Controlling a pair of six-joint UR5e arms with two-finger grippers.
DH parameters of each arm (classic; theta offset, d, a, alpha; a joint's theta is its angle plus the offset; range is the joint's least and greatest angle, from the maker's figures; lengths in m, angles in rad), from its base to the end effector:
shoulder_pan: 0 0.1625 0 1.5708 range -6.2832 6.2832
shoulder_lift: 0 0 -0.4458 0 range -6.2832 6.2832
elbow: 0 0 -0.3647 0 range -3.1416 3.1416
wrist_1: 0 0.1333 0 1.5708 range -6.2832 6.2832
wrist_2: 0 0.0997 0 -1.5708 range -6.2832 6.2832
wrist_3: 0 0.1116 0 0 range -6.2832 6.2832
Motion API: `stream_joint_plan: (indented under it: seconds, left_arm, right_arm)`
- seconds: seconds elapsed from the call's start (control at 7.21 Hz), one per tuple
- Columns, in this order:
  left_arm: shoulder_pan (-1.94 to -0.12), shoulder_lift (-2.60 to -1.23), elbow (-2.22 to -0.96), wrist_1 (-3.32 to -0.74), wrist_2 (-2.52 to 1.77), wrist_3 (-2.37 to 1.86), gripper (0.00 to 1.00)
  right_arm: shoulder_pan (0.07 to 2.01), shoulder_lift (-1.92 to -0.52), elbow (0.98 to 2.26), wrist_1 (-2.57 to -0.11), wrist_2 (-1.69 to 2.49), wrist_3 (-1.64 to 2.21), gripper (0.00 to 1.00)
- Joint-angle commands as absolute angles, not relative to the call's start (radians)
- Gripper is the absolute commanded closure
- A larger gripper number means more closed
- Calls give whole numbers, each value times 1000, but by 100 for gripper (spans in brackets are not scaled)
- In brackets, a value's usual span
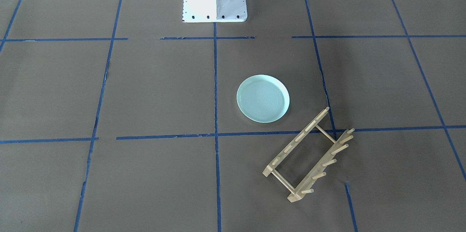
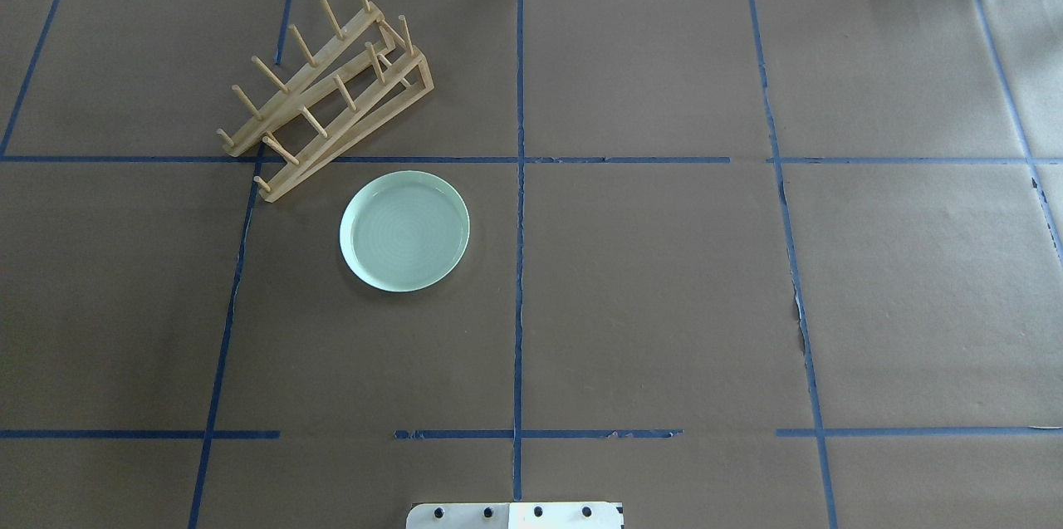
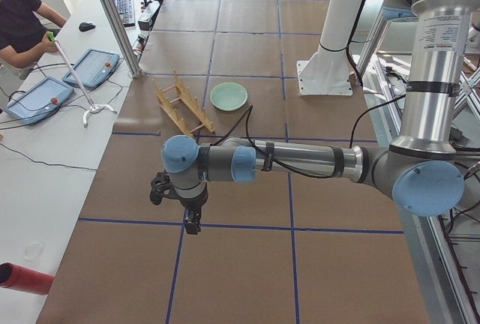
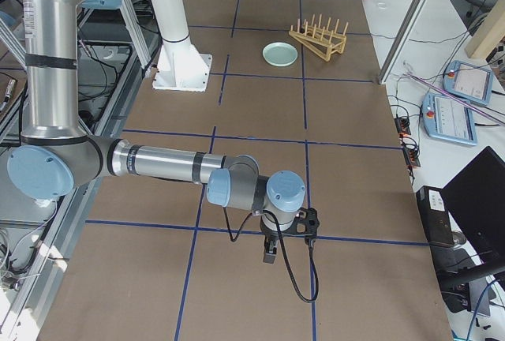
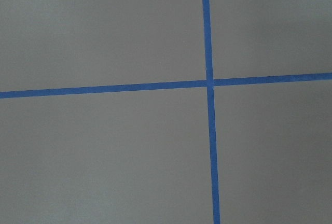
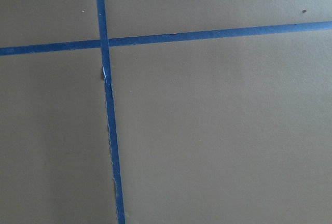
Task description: Place plate on rack
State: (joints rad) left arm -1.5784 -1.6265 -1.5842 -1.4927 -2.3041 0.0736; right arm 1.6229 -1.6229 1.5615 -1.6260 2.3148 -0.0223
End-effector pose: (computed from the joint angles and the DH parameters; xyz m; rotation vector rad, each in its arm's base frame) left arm -0.0623 -0.4871 0.6662 0.0212 0.7332 0.0597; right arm 0.0801 -0.4267 0.7232 -0.0835 -0.7469 0.0718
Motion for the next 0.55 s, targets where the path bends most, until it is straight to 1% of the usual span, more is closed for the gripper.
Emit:
stream_joint_plan:
  seconds: [0.0,0.14,0.42]
  left_arm:
    - [-1578,-1631,-1585,-1494,-2304,72,0]
    - [-1577,-1646,-1586,-1494,-2306,69,0]
    - [-1577,-1744,-1610,-1490,-2304,-54,0]
  right_arm:
    - [1623,-1623,1560,-1626,2315,-21,0]
    - [1623,-1623,1562,-1626,2315,-21,0]
    - [1623,-1623,1562,-1626,2315,-21,0]
